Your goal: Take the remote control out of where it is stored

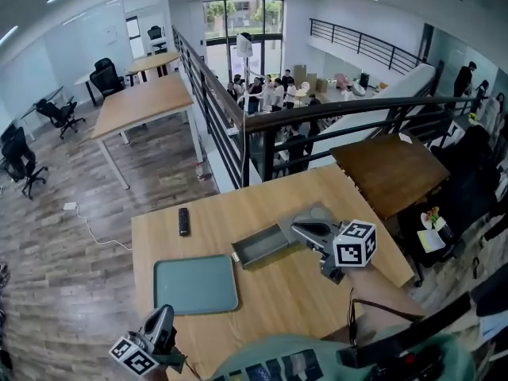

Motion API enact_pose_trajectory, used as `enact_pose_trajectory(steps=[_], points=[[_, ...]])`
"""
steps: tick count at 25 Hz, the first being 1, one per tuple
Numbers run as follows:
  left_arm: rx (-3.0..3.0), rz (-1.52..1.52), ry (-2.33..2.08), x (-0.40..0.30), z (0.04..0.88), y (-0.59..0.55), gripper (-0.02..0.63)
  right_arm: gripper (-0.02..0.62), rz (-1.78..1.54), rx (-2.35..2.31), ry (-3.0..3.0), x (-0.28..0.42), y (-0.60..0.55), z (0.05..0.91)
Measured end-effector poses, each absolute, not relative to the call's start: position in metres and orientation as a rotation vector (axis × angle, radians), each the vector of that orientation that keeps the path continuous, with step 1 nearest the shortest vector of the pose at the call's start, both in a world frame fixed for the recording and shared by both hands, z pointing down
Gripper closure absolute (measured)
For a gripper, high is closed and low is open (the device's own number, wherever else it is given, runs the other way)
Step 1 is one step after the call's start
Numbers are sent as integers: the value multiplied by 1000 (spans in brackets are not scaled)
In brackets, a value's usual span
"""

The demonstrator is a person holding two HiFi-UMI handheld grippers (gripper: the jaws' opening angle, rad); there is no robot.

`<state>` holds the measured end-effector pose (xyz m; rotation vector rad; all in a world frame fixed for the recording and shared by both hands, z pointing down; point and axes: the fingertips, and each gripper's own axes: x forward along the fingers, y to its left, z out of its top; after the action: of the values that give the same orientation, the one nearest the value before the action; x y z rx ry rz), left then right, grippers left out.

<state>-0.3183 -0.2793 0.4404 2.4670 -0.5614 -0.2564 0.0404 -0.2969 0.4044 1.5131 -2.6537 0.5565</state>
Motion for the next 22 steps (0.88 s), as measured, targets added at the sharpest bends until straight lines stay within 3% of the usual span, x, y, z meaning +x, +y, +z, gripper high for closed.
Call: enact_pose_trajectory(steps=[10,22], points=[[2542,-259,-487,-219,409,-235,601,592,514,1644,-2682,140,-220,389],[2561,-235,-403,-34,393,-144,601,592,464,1658,-2701,301,-104,397]])
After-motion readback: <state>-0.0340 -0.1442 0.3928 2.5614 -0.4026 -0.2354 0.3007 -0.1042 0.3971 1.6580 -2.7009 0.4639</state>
